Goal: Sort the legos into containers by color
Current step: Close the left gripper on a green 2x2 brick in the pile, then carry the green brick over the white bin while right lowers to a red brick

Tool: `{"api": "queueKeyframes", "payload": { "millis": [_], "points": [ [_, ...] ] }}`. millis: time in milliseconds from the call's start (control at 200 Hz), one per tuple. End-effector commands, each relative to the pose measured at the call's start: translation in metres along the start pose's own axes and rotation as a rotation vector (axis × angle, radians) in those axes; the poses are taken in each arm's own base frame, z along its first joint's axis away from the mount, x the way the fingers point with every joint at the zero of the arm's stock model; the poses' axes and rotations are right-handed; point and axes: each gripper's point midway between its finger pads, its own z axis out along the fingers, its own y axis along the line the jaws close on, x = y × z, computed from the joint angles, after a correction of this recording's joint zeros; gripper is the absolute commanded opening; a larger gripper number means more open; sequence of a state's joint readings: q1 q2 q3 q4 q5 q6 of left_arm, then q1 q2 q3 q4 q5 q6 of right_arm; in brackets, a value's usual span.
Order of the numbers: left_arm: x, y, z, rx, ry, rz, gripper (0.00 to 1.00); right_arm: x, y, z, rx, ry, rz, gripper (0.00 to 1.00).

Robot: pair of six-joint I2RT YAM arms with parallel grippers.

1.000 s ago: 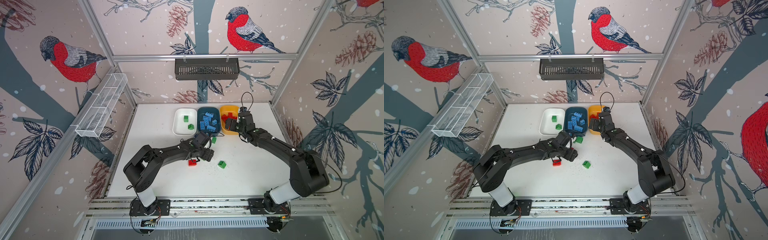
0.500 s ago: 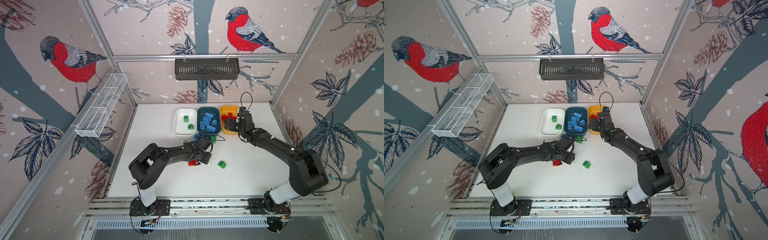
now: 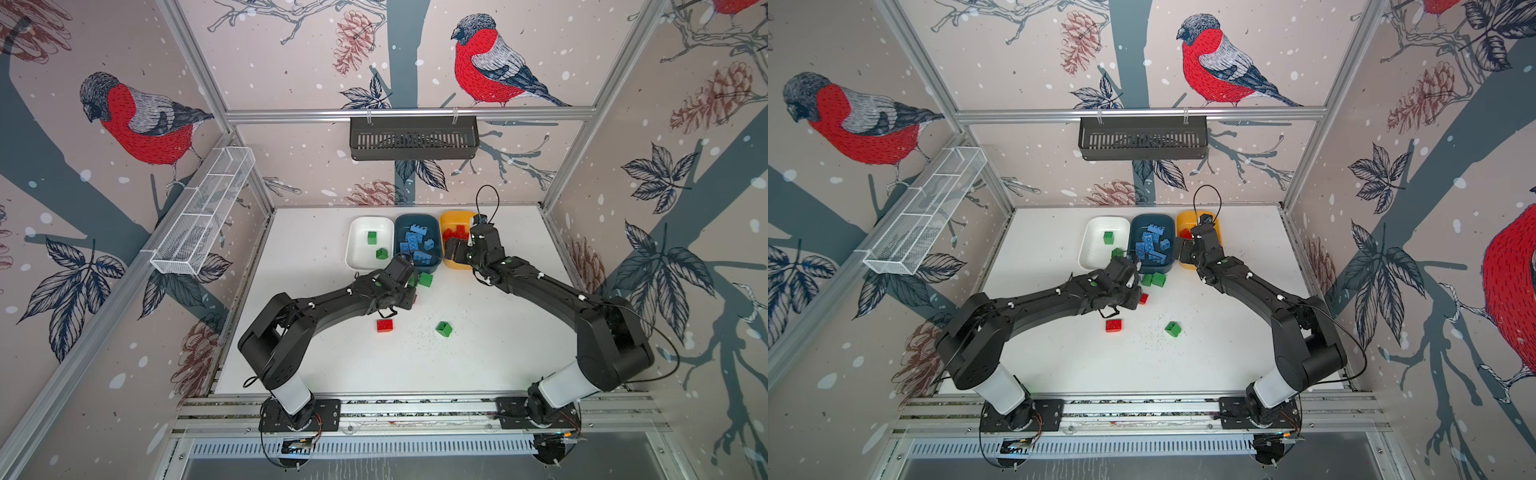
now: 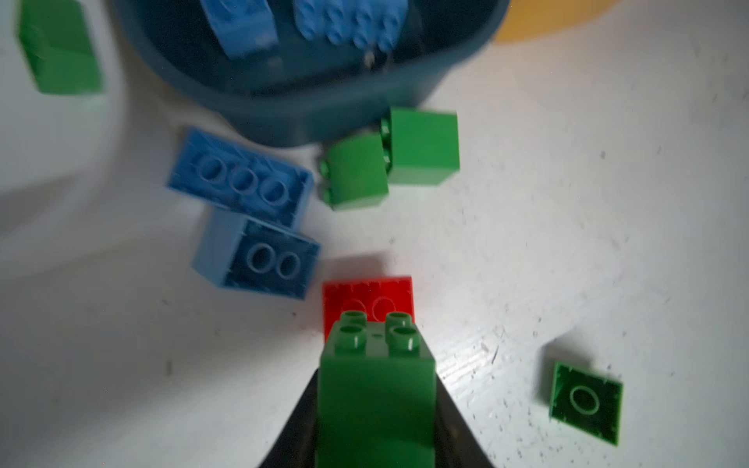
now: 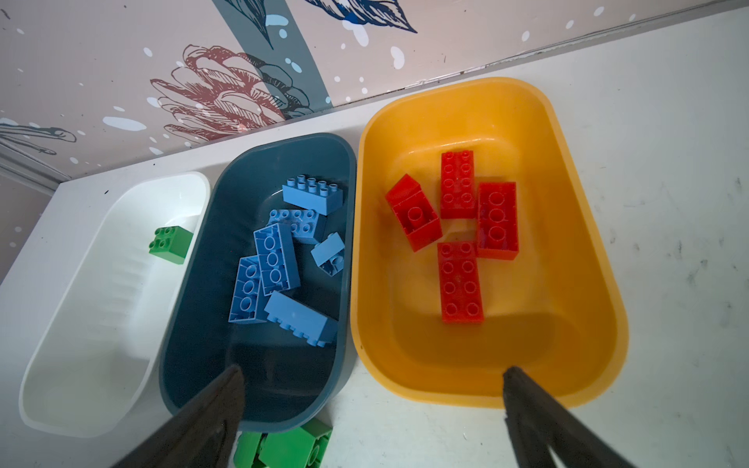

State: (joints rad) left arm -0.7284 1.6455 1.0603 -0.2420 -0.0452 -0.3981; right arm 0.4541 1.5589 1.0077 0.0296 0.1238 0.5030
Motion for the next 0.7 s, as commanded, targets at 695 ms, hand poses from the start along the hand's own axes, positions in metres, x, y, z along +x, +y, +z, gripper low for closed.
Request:
{"api": "queueKeyframes", "payload": {
  "millis": [695],
  "points": [
    [-0.109,0.141,0.02,-0.148,-0.22,-0.465,0.37,0.102,0.026,0.003,-0.086,0.135,-0.03,0.96]
  ]
}}
